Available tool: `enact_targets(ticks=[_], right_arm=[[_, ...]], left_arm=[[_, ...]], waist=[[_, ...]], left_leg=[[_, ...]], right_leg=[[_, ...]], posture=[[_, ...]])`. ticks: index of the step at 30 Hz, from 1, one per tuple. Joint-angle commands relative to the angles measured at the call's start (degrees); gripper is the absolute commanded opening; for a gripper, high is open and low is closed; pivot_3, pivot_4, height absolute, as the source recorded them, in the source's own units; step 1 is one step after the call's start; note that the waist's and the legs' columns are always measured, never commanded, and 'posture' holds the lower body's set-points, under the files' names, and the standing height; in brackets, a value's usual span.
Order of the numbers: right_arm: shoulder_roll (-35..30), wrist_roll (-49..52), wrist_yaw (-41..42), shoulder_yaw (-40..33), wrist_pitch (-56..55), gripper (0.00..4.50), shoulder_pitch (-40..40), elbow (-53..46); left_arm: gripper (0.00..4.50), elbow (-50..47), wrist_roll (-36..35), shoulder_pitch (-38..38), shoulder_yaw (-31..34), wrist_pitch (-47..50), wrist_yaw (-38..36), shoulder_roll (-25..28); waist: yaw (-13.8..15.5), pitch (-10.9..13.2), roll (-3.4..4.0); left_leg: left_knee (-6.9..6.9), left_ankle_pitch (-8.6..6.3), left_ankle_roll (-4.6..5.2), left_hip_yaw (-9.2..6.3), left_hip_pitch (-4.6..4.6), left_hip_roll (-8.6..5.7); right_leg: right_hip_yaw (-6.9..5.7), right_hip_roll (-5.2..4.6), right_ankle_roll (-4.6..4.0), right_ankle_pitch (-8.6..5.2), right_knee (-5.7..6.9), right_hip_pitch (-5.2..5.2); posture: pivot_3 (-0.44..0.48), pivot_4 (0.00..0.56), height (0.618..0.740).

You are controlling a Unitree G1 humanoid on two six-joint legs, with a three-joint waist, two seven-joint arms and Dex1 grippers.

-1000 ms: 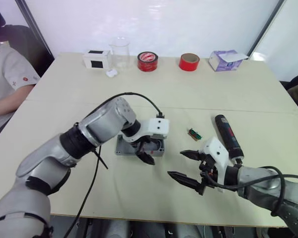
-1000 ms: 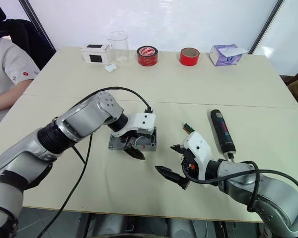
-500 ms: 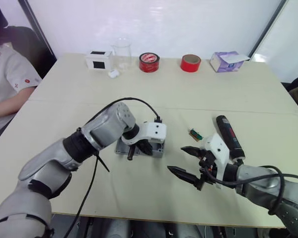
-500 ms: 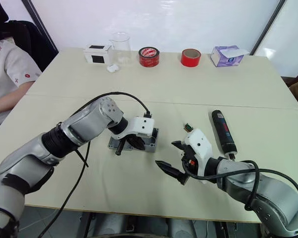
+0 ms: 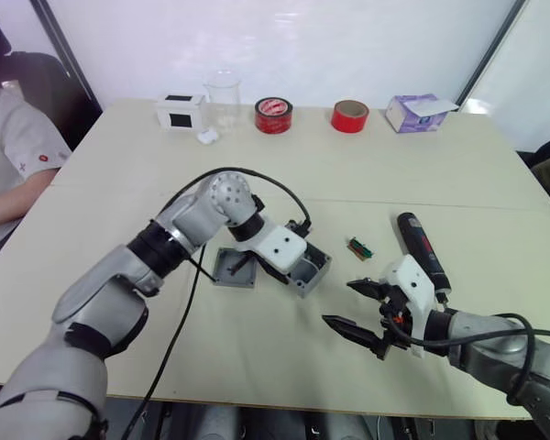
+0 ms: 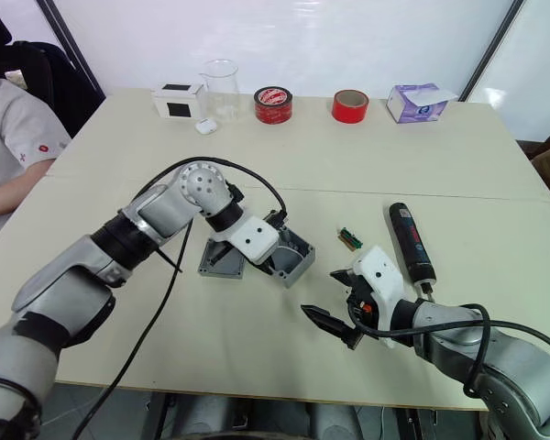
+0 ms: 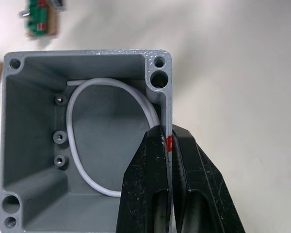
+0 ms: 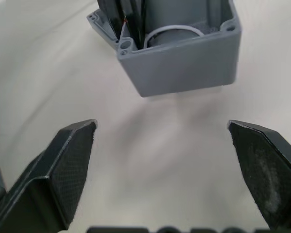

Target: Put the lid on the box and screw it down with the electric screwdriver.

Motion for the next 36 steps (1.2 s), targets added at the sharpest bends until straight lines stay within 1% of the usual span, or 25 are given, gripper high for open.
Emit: enact_targets(ticks=[1,3,5,6,7,8,9,12,14,16,18,21,23,25,27,28,30,32,34,36], right_arm=[[0.7,0.5,-1.0,-1.8,-0.1,4.5,0.5,-2.5],[1.2,0.7,-1.6,-1.9,0.0,4.5,0.9,-3.0],[1.6,0.8,-2.1,-1.9,0.1,4.5,1.2,-3.4],[1.7,0.8,-2.3,-1.9,0.1,4.5,1.3,-3.5],[1.8,0.9,-2.5,-1.9,0.2,4.5,1.2,-3.6],[2.0,1.0,-2.7,-1.9,0.4,4.5,1.0,-3.6],[2.0,1.2,-2.9,-1.8,0.5,4.5,0.8,-3.8],[2.2,2.4,-3.0,-2.4,0.8,4.5,0.5,-4.4],[1.8,4.3,-2.6,-3.7,0.8,4.5,-0.1,-4.8],[1.4,7.2,-2.1,-5.5,0.5,4.5,-1.4,-4.9],[0.9,9.9,-1.5,-6.9,0.1,4.5,-3.7,-4.5],[0.4,13.4,-0.7,-7.0,-0.2,4.5,-9.6,-2.8],[0.2,14.8,0.1,-5.5,0.1,4.5,-14.3,-1.4],[-0.4,14.9,0.9,-3.9,0.8,4.5,-17.7,-0.5],[-1.3,12.8,2.4,-0.8,1.5,4.5,-21.1,0.5],[-1.7,11.9,3.0,0.4,1.6,4.5,-22.4,1.0],[-1.8,9.3,4.7,4.0,1.6,4.5,-25.5,2.3],[-0.9,6.8,6.5,7.3,1.0,4.5,-28.0,4.1],[0.4,5.2,7.6,8.8,0.2,4.5,-28.7,5.7],[1.1,3.7,8.4,9.6,-0.4,4.5,-28.7,6.4]], left_arm=[[0.04,7.3,1.4,-3.7,-1.3,-8.0,-0.6,-2.7],[0.04,11.7,2.4,-5.3,-2.3,-10.6,-0.6,-4.4],[0.6,15.8,3.2,-7.2,-3.8,-12.9,-0.6,-5.8],[0.79,17.1,3.4,-7.8,-4.2,-13.5,-0.6,-6.1],[1.13,18.1,3.5,-8.3,-4.3,-13.9,-0.6,-6.3],[1.57,18.8,3.8,-8.7,-3.9,-14.2,-0.6,-6.4],[1.88,19.0,3.7,-9.1,-3.9,-13.9,-0.6,-6.0],[1.88,16.8,1.4,-10.5,-3.4,-10.9,-0.6,-2.6],[1.88,12.4,-3.2,-11.6,-2.8,-4.2,-0.6,2.0],[1.88,6.6,-6.7,-11.9,-0.2,7.1,-0.6,6.8],[1.88,1.9,-7.4,-11.4,4.7,21.1,-0.2,9.8],[1.88,-4.6,-5.9,-10.5,10.5,48.3,9.8,11.7],[1.88,-9.7,-4.9,-8.9,13.6,66.4,16.5,12.4],[1.88,-14.9,-4.9,-7.2,16.6,80.9,22.2,12.3],[1.88,-20.0,-5.3,-4.6,21.0,95.0,27.7,11.3],[1.88,-22.2,-5.6,-3.6,22.8,100.0,29.8,10.8],[1.88,-25.9,-7.8,1.8,26.6,104.2,34.9,10.4],[1.88,-29.2,-10.3,8.1,30.1,104.5,40.7,9.0],[1.88,-31.2,-15.2,11.9,32.5,104.5,46.0,8.1],[1.88,-33.3,-20.6,15.0,33.8,104.5,51.7,8.5]], waist=[[0.1,0.0,-0.01],[0.0,0.0,-0.01],[0.0,0.0,-0.03],[0.0,0.0,-0.02],[0.0,0.0,-0.02],[-0.1,0.0,-0.02],[-0.2,0.0,-0.02],[-0.3,0.0,-0.02],[-0.4,0.0,-0.02],[-0.5,0.0,-0.01],[-0.5,0.0,0.0],[-0.3,0.0,0.0],[-0.3,0.0,0.0],[-0.4,0.0,0.0],[-0.5,0.0,0.0],[-0.6,0.0,0.0],[-0.6,0.0,0.0],[-0.8,0.0,0.04],[-1.2,0.0,0.03],[-1.2,0.1,-0.02]], left_leg=[[0.01,0.0,0.0,0.01,-0.01,-0.02],[0.02,-0.02,0.04,0.01,-0.03,-0.03],[0.02,-0.03,0.06,0.0,-0.03,-0.03],[0.02,-0.03,0.06,-0.01,-0.04,-0.03],[0.03,-0.03,0.06,0.0,-0.04,-0.03],[0.03,-0.04,0.07,-0.02,-0.04,-0.03],[0.03,-0.04,0.08,-0.01,-0.03,-0.02],[0.03,-0.06,0.11,-0.04,-0.02,0.01],[0.03,-0.06,0.11,-0.05,-0.02,0.05],[0.02,-0.06,0.11,-0.07,-0.05,0.12],[0.03,-0.06,0.11,-0.06,-0.05,0.15],[0.04,-0.06,0.11,-0.07,-0.04,0.17],[0.06,-0.06,0.11,-0.08,-0.04,0.17],[0.06,-0.06,0.11,-0.1,-0.04,0.17],[0.07,-0.06,0.11,-0.12,-0.03,0.15],[0.07,-0.06,0.11,-0.12,-0.03,0.15],[0.07,-0.06,0.11,-0.13,-0.04,0.14],[0.07,-0.06,0.1,-0.12,0.01,0.16],[0.07,-0.05,0.08,-0.12,0.04,0.17],[0.07,-0.01,0.01,-0.15,-0.01,0.19]], right_leg=[[-0.01,0.0,0.0,0.0,0.0,0.0],[0.01,-0.01,0.0,0.0,-0.01,0.0],[0.01,-0.01,0.01,0.0,-0.04,0.0],[0.0,-0.01,0.01,0.0,-0.03,0.0],[0.0,-0.01,0.01,0.01,-0.03,0.0],[0.0,-0.01,0.01,0.0,-0.03,0.0],[0.01,-0.01,0.01,0.0,-0.03,0.0],[0.01,0.02,0.01,0.0,-0.01,-0.02],[0.02,0.05,0.01,0.0,0.01,-0.04],[0.02,0.05,0.01,0.0,0.09,-0.1],[0.02,0.05,0.01,0.0,0.1,-0.1],[0.01,0.04,0.03,-0.01,0.11,-0.07],[0.02,0.03,0.06,-0.02,0.13,-0.07],[0.03,0.0,0.12,-0.06,0.24,-0.06],[0.03,-0.02,0.25,-0.16,0.49,-0.08],[0.04,-0.03,0.26,-0.17,0.55,-0.13],[0.03,-0.02,0.27,-0.18,0.61,-0.17],[0.05,-0.03,0.26,-0.18,0.64,-0.17],[0.06,-0.01,0.26,-0.18,0.67,-0.17],[0.05,-0.02,0.25,-0.18,0.71,-0.21]], posture=[[0.0,0.15,0.74],[0.0,0.15,0.74],[0.0,0.15,0.74],[0.0,0.15,0.74],[0.0,0.15,0.74],[0.0,0.15,0.74],[0.0,0.15,0.74],[0.0,0.15,0.74],[0.0,0.15,0.74],[0.0,0.15,0.74],[0.0,0.15,0.74],[0.0,0.15,0.74],[0.0,0.15,0.74],[0.0,0.15,0.74],[0.0,0.15,0.74],[0.0,0.15,0.74],[0.0,0.15,0.74],[0.0,0.15,0.74],[0.0,0.15,0.74],[0.0,0.15,0.74]])
